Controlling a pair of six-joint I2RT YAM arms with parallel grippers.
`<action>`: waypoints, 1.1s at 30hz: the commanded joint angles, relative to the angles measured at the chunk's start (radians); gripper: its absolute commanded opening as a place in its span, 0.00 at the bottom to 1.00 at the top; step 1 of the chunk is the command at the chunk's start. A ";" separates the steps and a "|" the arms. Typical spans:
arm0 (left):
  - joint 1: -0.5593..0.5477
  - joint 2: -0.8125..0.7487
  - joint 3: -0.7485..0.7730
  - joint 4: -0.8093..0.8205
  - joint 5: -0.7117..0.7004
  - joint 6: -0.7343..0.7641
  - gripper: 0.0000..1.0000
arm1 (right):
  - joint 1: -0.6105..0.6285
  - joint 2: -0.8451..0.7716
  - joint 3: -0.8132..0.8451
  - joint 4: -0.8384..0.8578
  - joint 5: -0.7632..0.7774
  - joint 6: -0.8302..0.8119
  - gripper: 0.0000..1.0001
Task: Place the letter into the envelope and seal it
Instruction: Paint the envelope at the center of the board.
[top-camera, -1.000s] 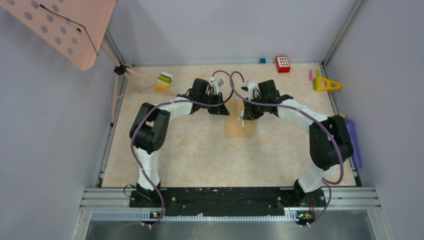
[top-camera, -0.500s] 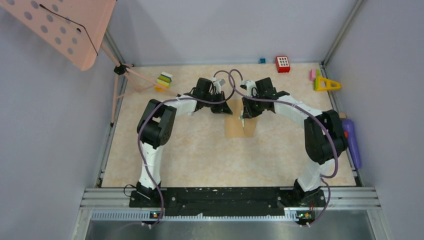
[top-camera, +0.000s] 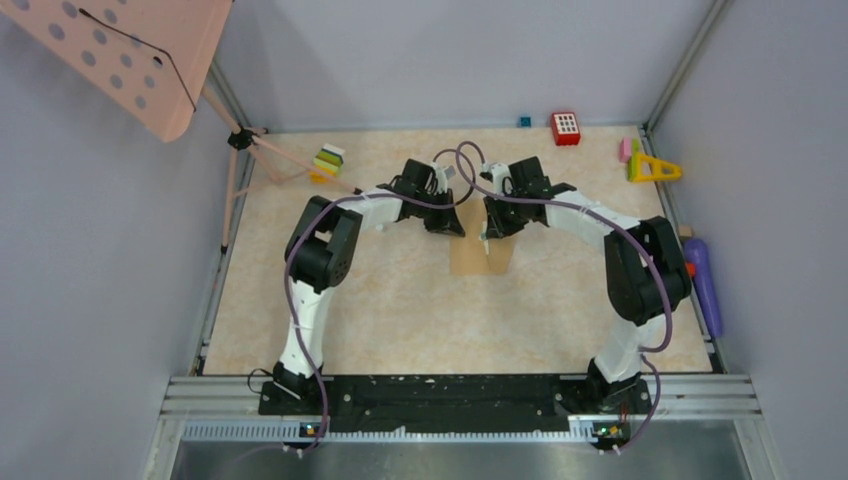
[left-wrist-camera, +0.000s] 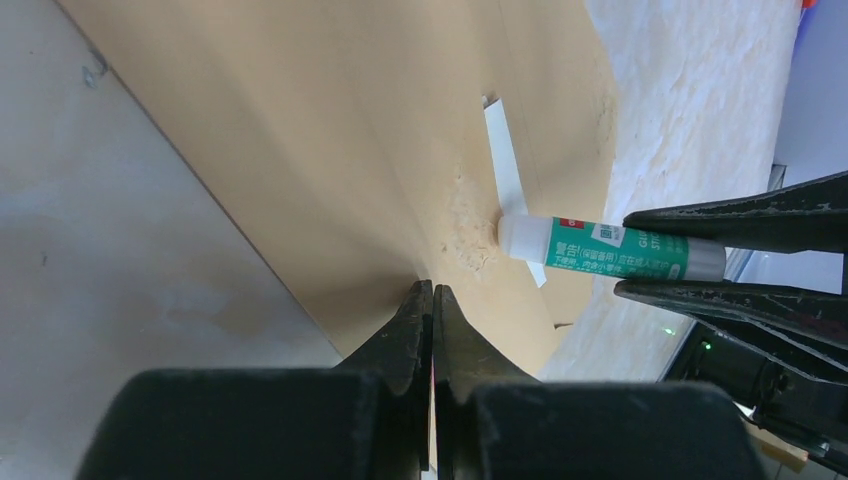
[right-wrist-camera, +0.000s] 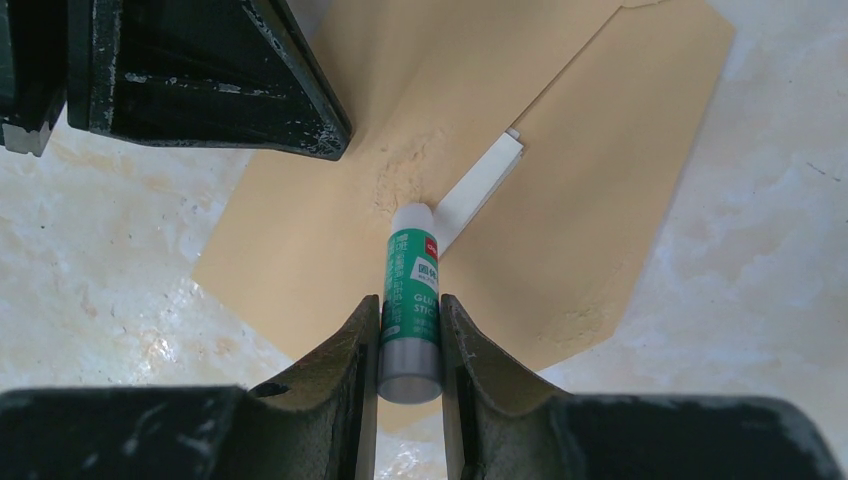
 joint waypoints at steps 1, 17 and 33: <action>-0.008 0.022 0.045 -0.040 -0.044 0.028 0.00 | 0.014 0.011 0.052 0.036 0.007 0.019 0.00; -0.028 0.061 0.084 -0.131 -0.121 0.070 0.00 | 0.017 0.041 0.070 0.065 0.067 0.047 0.00; -0.053 0.071 0.097 -0.165 -0.157 0.115 0.00 | 0.019 0.069 0.085 0.093 0.043 0.100 0.00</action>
